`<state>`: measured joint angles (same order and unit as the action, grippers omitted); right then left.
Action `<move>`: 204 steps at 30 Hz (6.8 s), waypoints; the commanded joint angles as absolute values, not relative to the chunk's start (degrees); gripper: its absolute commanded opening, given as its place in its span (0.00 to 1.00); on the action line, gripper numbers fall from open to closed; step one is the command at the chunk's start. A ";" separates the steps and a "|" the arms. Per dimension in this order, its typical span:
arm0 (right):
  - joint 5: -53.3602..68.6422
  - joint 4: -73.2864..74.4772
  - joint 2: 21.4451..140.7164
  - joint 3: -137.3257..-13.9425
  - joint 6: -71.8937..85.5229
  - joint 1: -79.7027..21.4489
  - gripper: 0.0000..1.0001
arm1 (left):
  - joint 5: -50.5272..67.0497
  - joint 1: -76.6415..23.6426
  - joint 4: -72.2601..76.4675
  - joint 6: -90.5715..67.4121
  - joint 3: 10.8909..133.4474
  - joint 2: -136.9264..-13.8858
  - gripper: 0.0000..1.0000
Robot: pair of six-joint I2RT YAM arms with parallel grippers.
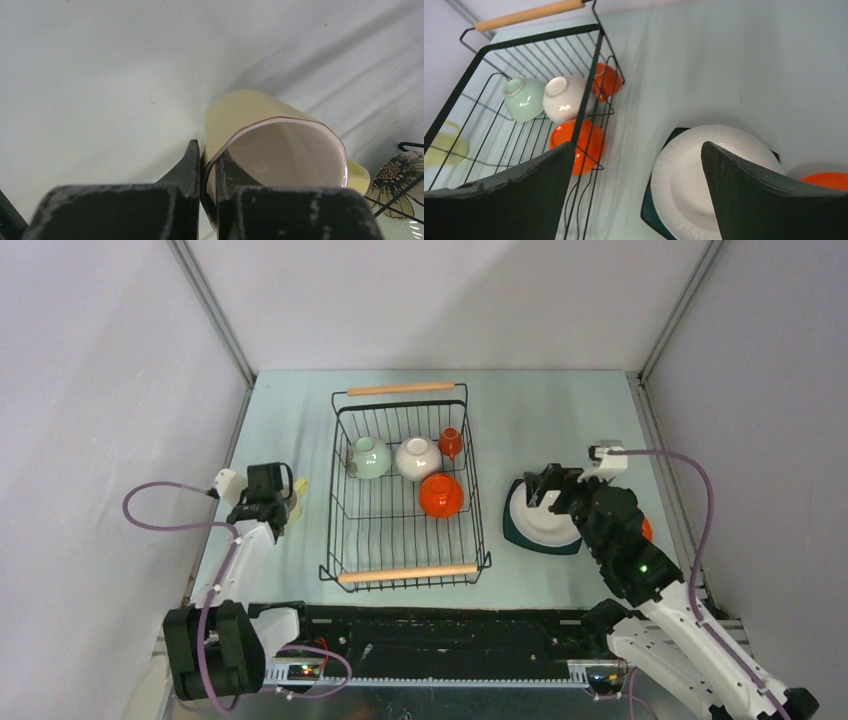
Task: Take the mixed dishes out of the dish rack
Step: Place the cup at the center of the board, then pick up the bowl from the dish rack, then place the bowl at the center of the board.
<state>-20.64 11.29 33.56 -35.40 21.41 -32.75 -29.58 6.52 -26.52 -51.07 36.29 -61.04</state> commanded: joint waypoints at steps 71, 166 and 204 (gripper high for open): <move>-13.59 52.99 127.05 -110.39 -0.97 -50.30 0.93 | -13.72 7.16 -36.48 -48.38 31.10 -22.39 1.00; 9.96 -9.86 59.32 -49.66 27.90 -50.14 0.00 | 43.08 0.09 11.74 -57.97 25.83 -20.00 1.00; 7.73 -16.15 49.61 -39.02 33.14 -49.45 0.76 | 31.45 -33.92 24.27 -51.87 33.28 -42.15 0.00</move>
